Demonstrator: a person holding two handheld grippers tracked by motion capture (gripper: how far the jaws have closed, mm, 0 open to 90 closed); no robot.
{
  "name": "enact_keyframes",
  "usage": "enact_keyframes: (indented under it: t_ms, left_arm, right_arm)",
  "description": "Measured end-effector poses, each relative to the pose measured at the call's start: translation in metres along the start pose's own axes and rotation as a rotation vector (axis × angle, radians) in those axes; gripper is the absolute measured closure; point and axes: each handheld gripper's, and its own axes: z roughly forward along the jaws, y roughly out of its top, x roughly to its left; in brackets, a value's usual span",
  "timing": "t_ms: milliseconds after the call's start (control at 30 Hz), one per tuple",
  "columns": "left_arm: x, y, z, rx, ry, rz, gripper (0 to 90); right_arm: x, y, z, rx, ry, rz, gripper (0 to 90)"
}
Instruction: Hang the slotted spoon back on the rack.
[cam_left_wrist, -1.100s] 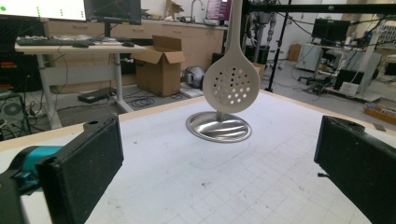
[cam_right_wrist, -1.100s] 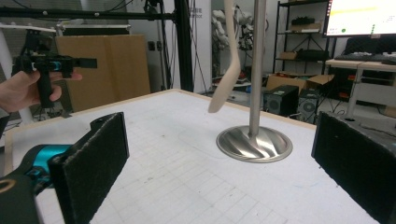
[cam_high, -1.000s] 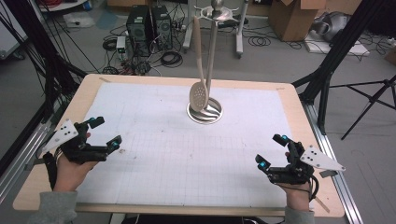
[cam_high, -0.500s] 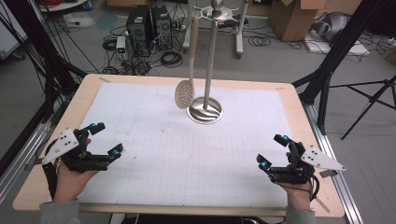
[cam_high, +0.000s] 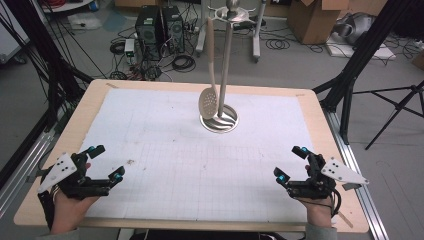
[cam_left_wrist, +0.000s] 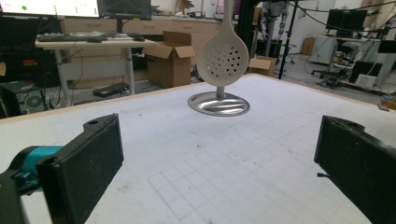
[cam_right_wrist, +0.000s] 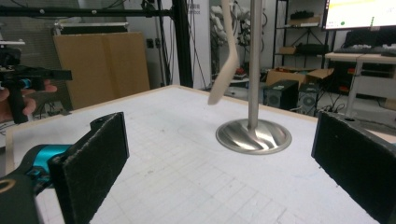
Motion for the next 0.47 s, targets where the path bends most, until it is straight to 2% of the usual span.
enact_keyframes:
  t_ms: [67,167,233,333,467]
  left_arm:
    - [-0.003,-0.002,-0.005,-0.012,0.009,0.006,1.7]
    - [-0.002,-0.002,-0.01,0.003,0.02,0.009,1.7]
    - [-0.002,-0.002,-0.012,-0.01,0.03,0.007,1.7]
    - [-0.003,-0.003,-0.016,-0.003,0.036,0.012,1.7]
    - [-0.001,-0.006,-0.02,0.0,0.049,-0.006,1.7]
  right_arm:
    - [-0.001,-0.002,-0.002,0.006,-0.006,-0.003,2.7]
    - [-0.003,-0.003,-0.006,0.003,-0.016,0.005,2.7]
    - [-0.003,-0.004,-0.008,0.005,-0.022,0.009,2.7]
    - [-0.003,-0.005,-0.008,0.012,-0.026,0.007,2.7]
    - [-0.001,-0.006,-0.006,0.019,-0.022,-0.001,2.7]
